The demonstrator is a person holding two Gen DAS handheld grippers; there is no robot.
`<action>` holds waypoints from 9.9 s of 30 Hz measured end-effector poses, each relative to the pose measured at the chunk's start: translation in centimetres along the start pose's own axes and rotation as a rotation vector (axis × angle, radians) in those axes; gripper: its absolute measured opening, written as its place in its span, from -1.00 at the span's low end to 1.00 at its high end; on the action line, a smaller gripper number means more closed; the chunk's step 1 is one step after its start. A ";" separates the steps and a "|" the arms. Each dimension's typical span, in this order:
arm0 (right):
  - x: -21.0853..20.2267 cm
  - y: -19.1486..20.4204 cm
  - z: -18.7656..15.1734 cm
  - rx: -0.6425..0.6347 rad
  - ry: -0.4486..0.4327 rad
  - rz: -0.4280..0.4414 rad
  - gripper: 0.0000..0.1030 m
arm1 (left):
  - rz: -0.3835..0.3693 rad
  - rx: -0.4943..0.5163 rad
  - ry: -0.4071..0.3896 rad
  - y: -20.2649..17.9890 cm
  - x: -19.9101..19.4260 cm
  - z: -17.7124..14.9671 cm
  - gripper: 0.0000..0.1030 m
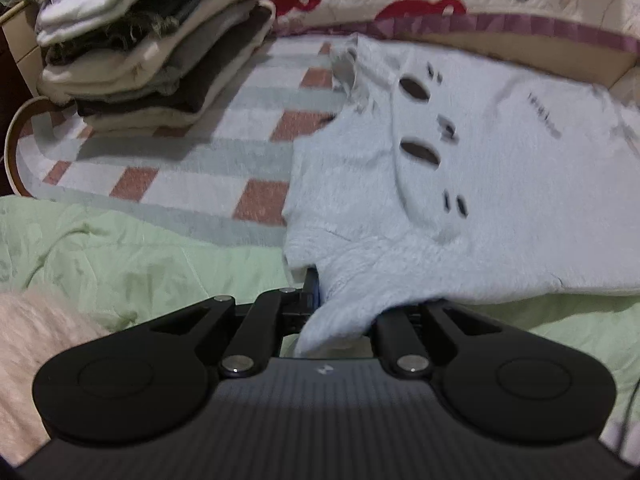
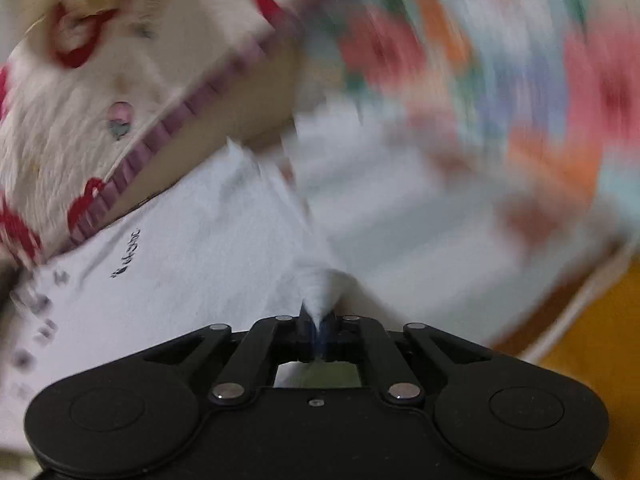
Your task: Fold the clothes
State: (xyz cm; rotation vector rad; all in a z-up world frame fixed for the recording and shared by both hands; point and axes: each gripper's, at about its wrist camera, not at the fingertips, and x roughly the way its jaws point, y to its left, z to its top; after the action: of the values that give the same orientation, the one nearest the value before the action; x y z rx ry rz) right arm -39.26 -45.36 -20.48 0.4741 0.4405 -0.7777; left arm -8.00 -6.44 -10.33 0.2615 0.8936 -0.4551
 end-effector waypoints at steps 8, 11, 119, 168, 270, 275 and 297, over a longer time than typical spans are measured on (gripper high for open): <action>-4.0 -1.4 -2.0 -0.076 -0.019 -0.086 -0.98 | -0.040 0.041 0.042 -0.7 -0.6 -1.4 -0.88; -2.9 -3.6 -2.5 0.055 0.037 -0.045 -0.97 | -0.030 0.040 0.031 -0.8 -1.0 -1.5 -0.88; 21.4 39.1 0.5 -0.703 0.455 0.609 -0.50 | -0.274 -0.105 0.114 8.0 19.2 8.9 0.45; 24.9 22.0 8.8 -0.597 0.327 0.088 0.26 | -0.279 -0.029 -0.036 5.2 27.4 21.4 -0.15; 20.3 36.0 9.4 -0.540 0.218 0.799 -0.87 | -0.835 -0.133 0.146 3.2 21.7 11.7 0.14; 21.0 30.3 6.1 -0.441 0.316 0.665 -0.87 | -0.875 -0.085 0.158 2.0 21.8 11.5 0.22; 29.1 33.5 15.4 -0.403 0.052 0.456 -0.05 | -0.170 0.354 -0.211 -3.6 28.1 29.8 -0.90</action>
State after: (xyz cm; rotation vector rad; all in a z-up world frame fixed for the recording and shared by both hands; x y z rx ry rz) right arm 7.32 -49.29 -15.66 0.2028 0.5003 -0.2257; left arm 25.93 -29.19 -14.82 0.4536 0.6272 -0.7865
